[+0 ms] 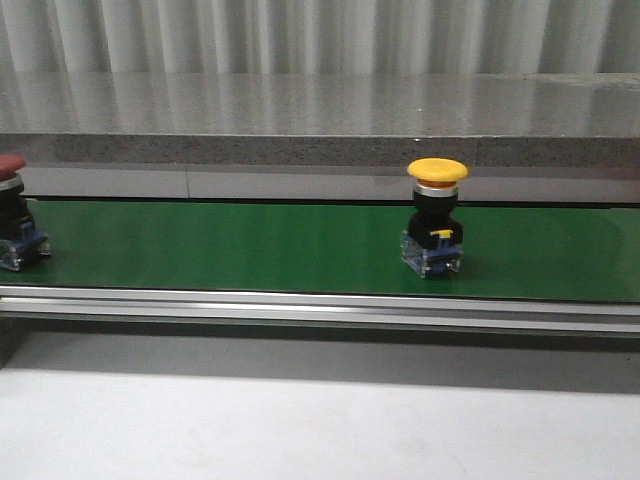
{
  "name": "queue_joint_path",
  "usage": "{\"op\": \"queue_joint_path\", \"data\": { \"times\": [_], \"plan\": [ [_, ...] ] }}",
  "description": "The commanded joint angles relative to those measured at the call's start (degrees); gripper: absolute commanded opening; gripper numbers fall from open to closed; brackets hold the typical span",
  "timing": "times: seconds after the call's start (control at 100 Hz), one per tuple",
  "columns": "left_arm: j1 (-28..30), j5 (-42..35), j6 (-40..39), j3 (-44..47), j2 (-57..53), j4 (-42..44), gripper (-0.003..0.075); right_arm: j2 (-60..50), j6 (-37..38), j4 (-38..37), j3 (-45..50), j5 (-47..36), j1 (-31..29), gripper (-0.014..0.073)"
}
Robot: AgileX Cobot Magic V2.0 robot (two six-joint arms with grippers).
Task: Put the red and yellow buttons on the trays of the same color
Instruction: 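Lower the right gripper onto the yellow button arriving on the belt and grasp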
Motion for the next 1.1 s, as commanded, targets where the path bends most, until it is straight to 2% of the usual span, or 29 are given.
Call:
{"op": "queue_joint_path", "data": {
  "times": [0.0,0.26,0.4,0.57,0.68,0.87,0.92,0.99,1.04,1.09],
  "plan": [
    [-0.5,-2.4,0.1,0.0,-4.1,-1.0,-0.002,-0.8,-0.1,-0.8,-1.2,-4.3,-0.1,-0.0065],
    [-0.5,-0.8,0.1,2.4,-15.4,-1.1,-0.002,-0.8,-0.1,0.8,-1.5,-4.1,-0.1,-0.0065],
    [-0.5,-0.9,0.1,2.4,-18.8,-1.1,-0.002,2.3,-0.1,6.1,-6.4,6.7,0.1,-0.0065],
    [-0.5,-0.9,0.1,2.4,-19.4,-1.1,-0.002,12.9,-0.1,9.1,-13.8,10.5,0.1,-0.0065],
    [-0.5,-0.9,0.1,2.4,-19.4,-1.1,-0.002,19.7,-0.1,12.0,-19.3,15.7,0.1,-0.0065],
    [-0.5,-0.9,0.1,2.4,-19.4,-1.1,-0.002,32.2,-0.1,12.1,-29.4,22.0,0.1,-0.0058],
    [-0.5,-0.9,0.1,2.4,-19.4,-1.1,-0.002,35.0,-0.2,12.1,-31.6,22.8,0.4,-0.0034],
    [-0.5,-0.9,0.1,2.4,-19.4,-1.1,-0.002,38.9,-0.7,12.1,-34.8,24.5,1.3,0.0044],
    [-0.5,-0.9,0.1,2.4,-19.4,-1.1,-0.002,41.6,-0.8,12.1,-37.0,26.2,2.1,0.0129],
    [-0.5,-0.9,0.1,2.4,-19.4,-1.1,-0.002,44.7,-0.8,12.1,-39.7,28.4,3.0,0.0256]
  ]
}}
